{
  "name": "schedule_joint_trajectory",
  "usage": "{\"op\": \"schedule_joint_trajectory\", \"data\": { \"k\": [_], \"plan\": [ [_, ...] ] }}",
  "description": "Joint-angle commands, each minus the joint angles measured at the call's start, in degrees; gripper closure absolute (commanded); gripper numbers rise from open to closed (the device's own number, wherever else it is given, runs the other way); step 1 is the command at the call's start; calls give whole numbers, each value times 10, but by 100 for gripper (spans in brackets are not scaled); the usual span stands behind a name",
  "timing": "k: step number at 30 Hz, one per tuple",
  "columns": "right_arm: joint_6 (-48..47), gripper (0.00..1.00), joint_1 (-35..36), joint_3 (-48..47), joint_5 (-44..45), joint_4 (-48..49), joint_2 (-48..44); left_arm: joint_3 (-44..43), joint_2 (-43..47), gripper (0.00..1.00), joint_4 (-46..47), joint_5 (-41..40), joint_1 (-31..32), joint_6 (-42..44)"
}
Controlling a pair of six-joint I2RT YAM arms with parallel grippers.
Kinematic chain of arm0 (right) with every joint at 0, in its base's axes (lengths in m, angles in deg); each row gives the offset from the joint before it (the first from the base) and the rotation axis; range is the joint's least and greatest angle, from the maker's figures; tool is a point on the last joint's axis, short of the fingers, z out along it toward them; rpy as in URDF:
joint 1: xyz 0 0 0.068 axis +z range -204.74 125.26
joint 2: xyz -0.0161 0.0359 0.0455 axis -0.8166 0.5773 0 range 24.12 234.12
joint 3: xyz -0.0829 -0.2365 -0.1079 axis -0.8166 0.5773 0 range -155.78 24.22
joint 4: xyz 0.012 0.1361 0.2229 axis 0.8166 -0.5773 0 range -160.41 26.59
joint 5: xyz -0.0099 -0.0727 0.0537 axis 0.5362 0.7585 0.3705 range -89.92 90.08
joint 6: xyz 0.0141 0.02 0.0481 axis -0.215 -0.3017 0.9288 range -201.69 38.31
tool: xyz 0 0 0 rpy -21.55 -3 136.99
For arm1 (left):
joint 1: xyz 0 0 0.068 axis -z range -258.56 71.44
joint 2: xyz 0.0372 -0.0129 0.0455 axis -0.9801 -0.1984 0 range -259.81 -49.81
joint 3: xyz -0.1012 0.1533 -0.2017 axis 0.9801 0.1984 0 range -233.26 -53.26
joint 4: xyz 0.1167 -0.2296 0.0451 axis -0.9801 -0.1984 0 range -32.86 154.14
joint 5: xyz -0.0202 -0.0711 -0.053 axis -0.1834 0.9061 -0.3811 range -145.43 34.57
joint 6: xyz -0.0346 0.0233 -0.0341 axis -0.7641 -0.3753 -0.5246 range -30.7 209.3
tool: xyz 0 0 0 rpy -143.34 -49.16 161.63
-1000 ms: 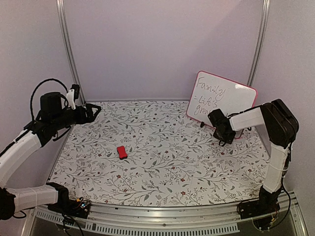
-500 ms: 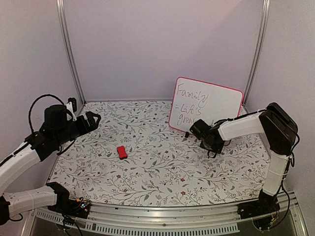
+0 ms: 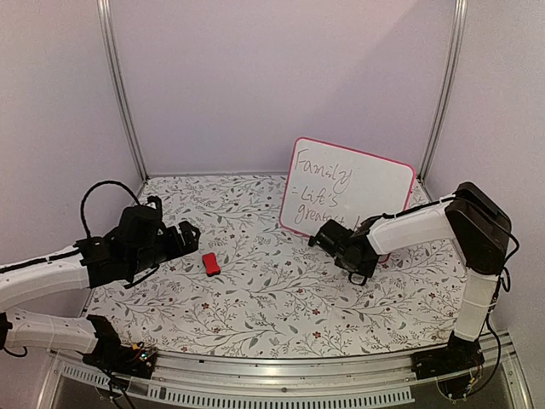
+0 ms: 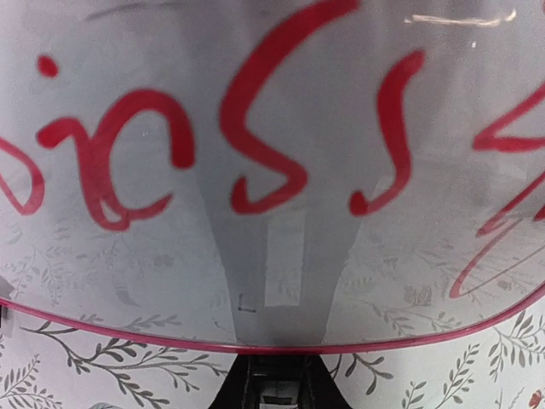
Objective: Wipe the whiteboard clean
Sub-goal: Move the whiteboard to the center of the board, then adjust the whiteboard eraser at the center of the board.
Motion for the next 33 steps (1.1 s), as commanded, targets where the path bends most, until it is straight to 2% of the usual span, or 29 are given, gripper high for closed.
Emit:
{"op": "schedule_joint_trajectory", "data": {
  "k": [1,4,10,14,17,18,21,25,30,33],
  "plan": [
    [21,77,24,-28,8,8,1,-14,-45,0,15,-49,33,-19],
    [18,62,35,-23,8,5,-6,-25,-63,0,20,-55,36,-14],
    [8,39,55,-3,-4,4,-54,-37,-92,0,27,-73,36,-7],
    [-19,25,80,12,4,-1,-116,-67,-156,0,22,-73,36,-10],
    [-69,16,86,30,15,30,-192,-100,-214,0,2,-60,36,-20],
    [-118,13,85,31,20,45,-220,-110,-232,0,-3,-55,37,-25],
    [-248,8,84,18,39,70,-289,-136,-278,0,-10,-36,36,-31],
    [-348,7,81,-1,85,66,-368,-170,-333,0,-38,-17,37,-43],
    [-410,6,80,-13,128,67,-458,-224,-388,0,-146,-5,40,-105],
    [-436,6,80,-14,137,72,-479,-229,-408,0,-174,11,45,-142]
  ]
}}
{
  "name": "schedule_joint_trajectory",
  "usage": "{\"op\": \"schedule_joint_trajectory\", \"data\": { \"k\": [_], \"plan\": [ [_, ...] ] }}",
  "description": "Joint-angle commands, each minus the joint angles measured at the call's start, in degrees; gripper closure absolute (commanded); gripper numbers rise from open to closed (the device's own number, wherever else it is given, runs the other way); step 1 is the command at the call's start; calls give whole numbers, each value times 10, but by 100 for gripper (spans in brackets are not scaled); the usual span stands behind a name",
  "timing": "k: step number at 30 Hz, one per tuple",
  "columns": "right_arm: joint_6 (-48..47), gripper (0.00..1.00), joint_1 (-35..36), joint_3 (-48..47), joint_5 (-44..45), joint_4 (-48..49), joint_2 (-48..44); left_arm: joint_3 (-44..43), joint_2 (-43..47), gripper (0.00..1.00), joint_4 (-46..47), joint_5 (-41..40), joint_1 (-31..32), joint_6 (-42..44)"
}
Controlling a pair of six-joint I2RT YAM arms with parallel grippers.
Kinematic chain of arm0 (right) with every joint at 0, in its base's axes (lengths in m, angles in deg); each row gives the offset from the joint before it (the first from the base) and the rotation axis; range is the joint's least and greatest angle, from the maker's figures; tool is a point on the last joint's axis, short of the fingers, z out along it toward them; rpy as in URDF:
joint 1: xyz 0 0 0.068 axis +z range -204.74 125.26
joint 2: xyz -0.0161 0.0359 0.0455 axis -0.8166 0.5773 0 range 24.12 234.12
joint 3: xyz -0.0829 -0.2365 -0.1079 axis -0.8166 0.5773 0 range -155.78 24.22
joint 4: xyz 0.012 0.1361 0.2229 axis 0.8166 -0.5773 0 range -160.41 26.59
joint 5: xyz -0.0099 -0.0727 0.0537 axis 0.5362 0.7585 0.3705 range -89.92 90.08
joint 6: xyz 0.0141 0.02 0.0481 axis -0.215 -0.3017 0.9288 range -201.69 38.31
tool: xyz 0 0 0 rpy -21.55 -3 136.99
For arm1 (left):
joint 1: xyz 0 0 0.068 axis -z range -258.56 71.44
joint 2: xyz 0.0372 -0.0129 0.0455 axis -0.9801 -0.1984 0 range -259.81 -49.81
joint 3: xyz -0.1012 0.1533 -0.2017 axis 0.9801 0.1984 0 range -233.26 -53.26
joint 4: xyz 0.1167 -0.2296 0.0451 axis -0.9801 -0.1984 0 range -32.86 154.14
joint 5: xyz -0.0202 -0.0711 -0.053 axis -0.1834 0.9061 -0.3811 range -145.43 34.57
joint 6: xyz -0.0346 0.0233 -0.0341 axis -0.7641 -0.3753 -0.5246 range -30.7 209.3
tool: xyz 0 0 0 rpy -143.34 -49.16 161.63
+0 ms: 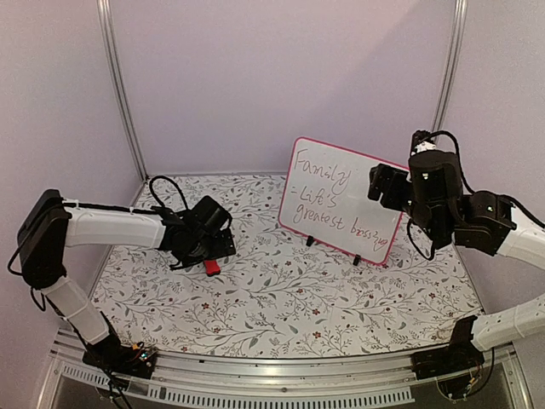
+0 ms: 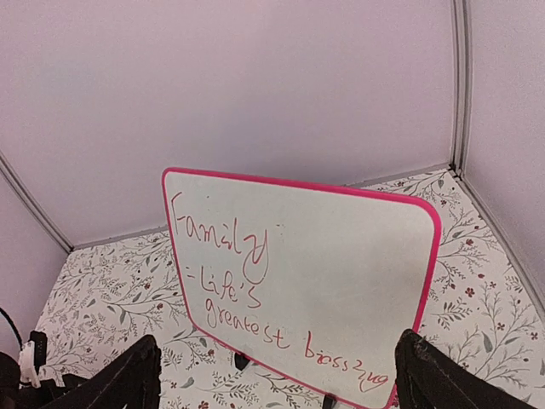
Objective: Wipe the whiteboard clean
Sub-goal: Adjust the whiteboard eraser at the center of the board.
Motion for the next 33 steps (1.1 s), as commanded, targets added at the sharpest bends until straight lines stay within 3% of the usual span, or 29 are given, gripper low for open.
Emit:
{"op": "schedule_joint_trajectory", "data": {
  "k": [1,7,11,25,33],
  "plan": [
    [-79,6,-4,-11,41,9,-24,-14,-27,1,-82,30,15,-68],
    [-86,6,-4,-10,22,22,-21,-4,-45,3,-86,3,20,-86],
    [-97,6,-4,-9,7,39,-11,4,-49,4,-37,-20,12,-55],
    [-88,6,-4,19,54,50,-38,-14,-107,8,27,-41,-20,13],
    [-95,6,-4,18,56,58,-30,-33,-122,13,96,-2,-19,85]
  ]
}}
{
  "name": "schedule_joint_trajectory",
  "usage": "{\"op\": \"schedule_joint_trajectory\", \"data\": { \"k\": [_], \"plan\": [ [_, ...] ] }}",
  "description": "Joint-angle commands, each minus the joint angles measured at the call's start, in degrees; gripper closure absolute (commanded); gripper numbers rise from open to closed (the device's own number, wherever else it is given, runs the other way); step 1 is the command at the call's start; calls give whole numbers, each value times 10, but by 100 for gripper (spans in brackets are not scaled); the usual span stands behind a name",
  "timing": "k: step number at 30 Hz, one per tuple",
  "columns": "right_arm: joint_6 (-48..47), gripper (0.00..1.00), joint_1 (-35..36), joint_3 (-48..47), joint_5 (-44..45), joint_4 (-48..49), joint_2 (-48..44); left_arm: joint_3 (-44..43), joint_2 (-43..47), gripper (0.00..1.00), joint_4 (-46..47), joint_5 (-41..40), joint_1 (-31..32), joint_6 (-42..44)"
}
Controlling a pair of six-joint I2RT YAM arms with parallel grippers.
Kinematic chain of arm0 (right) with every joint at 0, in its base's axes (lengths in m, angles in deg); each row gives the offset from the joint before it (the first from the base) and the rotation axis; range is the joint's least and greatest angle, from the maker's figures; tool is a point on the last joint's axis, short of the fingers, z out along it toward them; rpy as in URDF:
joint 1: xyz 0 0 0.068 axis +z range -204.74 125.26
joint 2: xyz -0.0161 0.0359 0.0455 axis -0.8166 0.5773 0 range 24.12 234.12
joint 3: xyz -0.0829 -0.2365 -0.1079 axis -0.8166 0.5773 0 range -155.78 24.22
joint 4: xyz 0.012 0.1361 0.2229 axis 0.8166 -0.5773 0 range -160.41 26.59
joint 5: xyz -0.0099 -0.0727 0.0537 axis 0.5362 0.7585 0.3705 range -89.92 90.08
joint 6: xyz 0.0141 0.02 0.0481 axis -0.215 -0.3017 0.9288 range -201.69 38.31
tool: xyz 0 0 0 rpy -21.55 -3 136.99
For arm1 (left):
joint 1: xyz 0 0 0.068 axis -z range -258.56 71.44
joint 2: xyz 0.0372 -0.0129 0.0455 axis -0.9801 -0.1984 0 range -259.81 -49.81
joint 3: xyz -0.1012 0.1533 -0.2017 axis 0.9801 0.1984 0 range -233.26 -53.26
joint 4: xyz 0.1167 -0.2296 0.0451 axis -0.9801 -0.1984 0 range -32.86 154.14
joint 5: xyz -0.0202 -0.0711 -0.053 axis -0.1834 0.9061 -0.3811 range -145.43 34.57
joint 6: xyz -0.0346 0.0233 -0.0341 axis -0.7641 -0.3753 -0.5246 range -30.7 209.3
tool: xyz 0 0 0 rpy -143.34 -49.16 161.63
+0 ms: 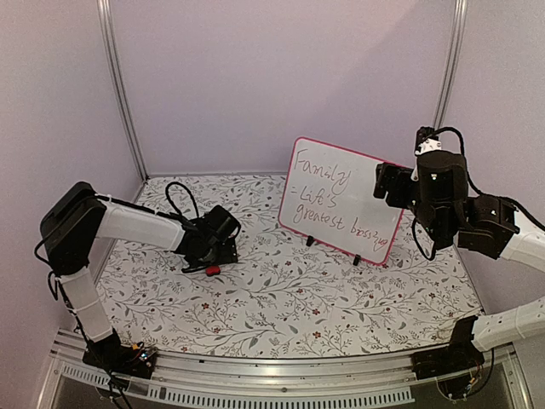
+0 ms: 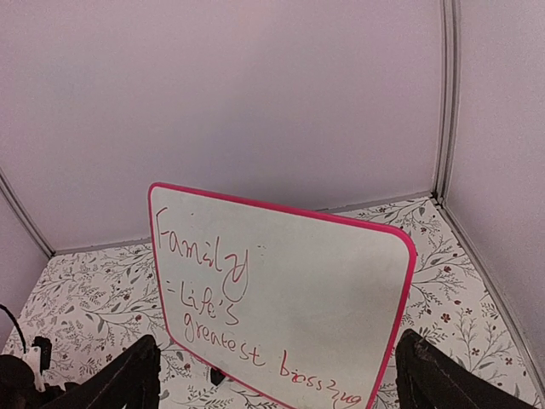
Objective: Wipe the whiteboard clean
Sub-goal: Adjust the whiteboard eraser at the center of the board, then pick up the whiteboard eraser from the center of the board.
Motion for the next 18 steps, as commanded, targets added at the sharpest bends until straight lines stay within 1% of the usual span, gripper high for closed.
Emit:
{"op": "schedule_joint_trajectory", "data": {
  "k": [1,6,9,12,14,16,18],
  "plan": [
    [-6,6,-2,3,15,16,3,-27,-20,14,49,22,-4,47],
    [-5,6,-2,6,13,17,3,-39,-37,15,65,49,-2,64],
    [-5,6,-2,5,12,17,4,-39,-32,15,59,43,-1,64],
    [-4,6,-2,4,5,17,5,-25,-8,15,55,30,-3,77],
    [-3,6,-2,4,-3,17,6,-14,15,15,55,29,-7,97],
    [0,6,-2,5,-12,17,8,-1,41,15,63,38,-10,134],
    [4,6,-2,8,-18,17,9,18,69,14,90,82,-15,186]
  ]
}}
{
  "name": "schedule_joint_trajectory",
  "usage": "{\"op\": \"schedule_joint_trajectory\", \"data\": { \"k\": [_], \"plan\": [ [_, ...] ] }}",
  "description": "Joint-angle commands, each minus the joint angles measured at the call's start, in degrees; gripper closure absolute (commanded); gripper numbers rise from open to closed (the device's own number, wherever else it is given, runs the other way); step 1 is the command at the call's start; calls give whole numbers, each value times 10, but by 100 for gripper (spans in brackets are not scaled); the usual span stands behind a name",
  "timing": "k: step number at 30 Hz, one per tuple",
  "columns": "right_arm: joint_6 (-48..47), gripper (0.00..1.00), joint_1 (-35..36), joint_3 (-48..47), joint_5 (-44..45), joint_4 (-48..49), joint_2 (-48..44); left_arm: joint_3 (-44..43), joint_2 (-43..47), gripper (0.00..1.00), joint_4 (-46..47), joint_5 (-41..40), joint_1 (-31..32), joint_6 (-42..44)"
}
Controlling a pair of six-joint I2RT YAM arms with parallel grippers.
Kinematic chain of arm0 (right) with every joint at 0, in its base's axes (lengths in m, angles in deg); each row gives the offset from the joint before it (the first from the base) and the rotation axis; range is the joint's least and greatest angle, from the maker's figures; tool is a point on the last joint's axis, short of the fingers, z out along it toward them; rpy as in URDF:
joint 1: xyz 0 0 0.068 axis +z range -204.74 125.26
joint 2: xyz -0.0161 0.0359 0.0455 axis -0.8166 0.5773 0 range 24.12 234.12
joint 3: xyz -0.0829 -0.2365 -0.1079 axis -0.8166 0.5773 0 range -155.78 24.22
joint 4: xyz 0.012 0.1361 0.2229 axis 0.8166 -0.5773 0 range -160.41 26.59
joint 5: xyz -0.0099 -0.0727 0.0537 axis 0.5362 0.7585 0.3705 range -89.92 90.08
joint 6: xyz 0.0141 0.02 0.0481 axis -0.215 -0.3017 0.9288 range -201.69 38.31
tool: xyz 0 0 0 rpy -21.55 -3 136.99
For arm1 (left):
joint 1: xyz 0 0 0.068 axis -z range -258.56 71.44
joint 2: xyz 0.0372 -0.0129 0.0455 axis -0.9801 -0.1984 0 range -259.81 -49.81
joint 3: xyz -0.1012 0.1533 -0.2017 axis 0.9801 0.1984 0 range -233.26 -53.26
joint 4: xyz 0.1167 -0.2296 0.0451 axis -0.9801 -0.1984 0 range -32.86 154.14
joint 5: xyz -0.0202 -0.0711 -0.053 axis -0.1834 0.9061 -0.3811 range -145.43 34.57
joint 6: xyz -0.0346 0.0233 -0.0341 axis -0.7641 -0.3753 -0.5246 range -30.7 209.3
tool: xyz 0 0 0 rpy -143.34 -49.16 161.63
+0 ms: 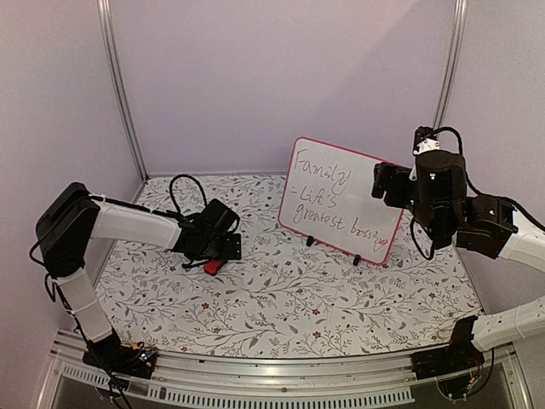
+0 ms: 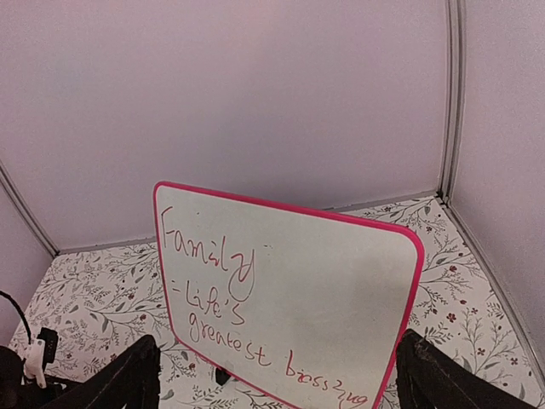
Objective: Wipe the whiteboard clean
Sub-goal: Pick up the whiteboard eraser from the center of the board.
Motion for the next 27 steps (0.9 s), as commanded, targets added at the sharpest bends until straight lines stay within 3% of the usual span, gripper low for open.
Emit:
{"op": "schedule_joint_trajectory", "data": {
  "k": [1,6,14,22,27],
  "plan": [
    [4,6,-2,10,-18,8,5,33,72,13,43,60,-18,104],
    [-42,5,-2,22,-66,35,12,66,127,8,49,131,-42,176],
    [-137,1,-3,25,-173,73,8,90,124,0,65,212,-62,227],
    [-228,1,-5,28,-320,96,-54,103,118,1,65,200,-62,251],
    [-249,1,-6,26,-349,90,-52,101,86,7,62,173,-62,251]
  ]
}}
